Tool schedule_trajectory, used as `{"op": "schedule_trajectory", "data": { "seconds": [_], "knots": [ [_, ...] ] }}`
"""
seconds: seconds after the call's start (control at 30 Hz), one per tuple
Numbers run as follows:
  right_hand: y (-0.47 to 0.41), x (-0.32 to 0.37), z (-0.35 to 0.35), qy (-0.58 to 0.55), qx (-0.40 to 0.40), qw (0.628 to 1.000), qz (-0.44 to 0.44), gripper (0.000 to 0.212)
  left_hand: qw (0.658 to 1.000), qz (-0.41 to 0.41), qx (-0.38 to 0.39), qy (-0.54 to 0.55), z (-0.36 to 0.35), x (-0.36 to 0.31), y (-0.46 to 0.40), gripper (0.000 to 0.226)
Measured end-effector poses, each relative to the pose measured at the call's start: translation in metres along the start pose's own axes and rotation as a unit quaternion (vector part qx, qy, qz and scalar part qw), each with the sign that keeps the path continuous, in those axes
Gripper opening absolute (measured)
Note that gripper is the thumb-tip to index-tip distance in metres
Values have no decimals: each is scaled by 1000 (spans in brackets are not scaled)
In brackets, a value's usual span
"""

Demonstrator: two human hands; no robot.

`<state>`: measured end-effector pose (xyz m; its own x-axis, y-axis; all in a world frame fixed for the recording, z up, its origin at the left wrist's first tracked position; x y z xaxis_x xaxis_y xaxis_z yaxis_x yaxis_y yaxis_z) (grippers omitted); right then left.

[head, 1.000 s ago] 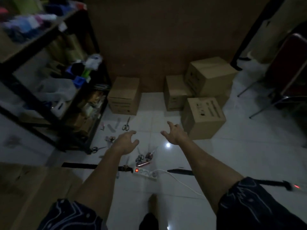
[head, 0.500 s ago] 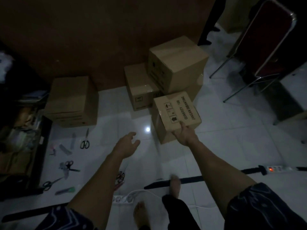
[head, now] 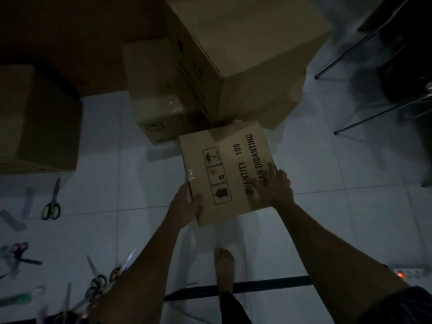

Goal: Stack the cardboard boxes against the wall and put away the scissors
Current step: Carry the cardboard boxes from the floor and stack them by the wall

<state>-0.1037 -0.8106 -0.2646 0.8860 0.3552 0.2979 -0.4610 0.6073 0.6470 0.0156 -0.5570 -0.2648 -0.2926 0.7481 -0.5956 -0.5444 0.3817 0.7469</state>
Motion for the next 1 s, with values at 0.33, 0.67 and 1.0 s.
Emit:
{"op": "schedule_trajectory", "data": {
  "seconds": [0.33, 0.67, 1.0],
  "knots": [
    [-51, -20, -23, -84, -14, 996, 29, 111, 987, 90, -66, 118, -40, 32, -52, 72],
    [28, 59, -34, -52, 46, 995, 72, 118, 966, 85, -192, 150, 45, 51, 77, 76],
    [223, 225, -83, -7, 141, 964, 225, 111, 877, 67, -404, 252, 157, 124, 303, 64]
  ]
}}
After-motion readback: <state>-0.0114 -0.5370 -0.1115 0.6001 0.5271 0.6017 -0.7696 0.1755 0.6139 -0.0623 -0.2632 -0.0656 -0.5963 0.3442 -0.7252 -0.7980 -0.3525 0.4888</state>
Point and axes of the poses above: each hand's wrist, its own y-axis away from the middle knuckle, its own z-axis out of the back of the hand, x = y × z, the point moved 6 cm from there along -y, towards the middle knuckle, and after that the axes turned 4 degrees about x, right-handed, at the moved point
